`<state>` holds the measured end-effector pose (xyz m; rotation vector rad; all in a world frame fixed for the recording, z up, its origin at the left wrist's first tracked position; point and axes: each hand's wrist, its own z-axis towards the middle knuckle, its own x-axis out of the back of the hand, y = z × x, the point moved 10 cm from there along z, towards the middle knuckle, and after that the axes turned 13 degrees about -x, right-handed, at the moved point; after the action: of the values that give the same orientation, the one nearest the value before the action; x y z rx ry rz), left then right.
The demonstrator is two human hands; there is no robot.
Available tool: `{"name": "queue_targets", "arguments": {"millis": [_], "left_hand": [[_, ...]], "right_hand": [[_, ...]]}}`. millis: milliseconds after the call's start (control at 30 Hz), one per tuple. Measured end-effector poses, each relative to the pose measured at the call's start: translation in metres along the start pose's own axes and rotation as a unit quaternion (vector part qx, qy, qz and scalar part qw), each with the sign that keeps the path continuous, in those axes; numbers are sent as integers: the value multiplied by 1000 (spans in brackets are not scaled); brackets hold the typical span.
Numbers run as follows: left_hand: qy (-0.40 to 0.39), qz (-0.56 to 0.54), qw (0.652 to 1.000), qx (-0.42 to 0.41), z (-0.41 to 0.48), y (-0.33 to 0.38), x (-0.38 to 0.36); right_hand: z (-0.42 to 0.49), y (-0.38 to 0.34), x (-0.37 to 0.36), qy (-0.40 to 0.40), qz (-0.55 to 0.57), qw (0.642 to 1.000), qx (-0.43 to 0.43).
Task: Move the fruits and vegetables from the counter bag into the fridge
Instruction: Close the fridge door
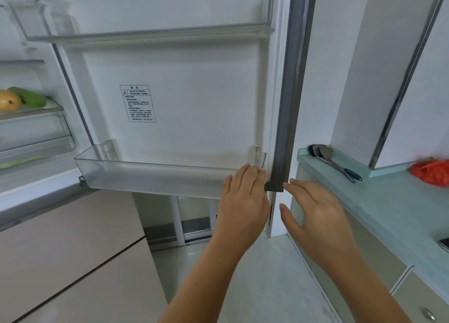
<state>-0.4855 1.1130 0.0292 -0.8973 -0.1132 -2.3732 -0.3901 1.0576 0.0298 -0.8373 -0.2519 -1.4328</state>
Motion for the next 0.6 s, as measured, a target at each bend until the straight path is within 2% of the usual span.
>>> {"name": "queue_targets", "arguments": {"millis": [333, 600], "left_hand": [[27, -4, 999, 34, -46, 7, 66], [58, 4, 996, 74, -100, 2, 126]], "right_hand": [[-26, -27, 31, -12, 35, 999, 4], [-68, -82, 49, -60, 110, 990, 67]]}}
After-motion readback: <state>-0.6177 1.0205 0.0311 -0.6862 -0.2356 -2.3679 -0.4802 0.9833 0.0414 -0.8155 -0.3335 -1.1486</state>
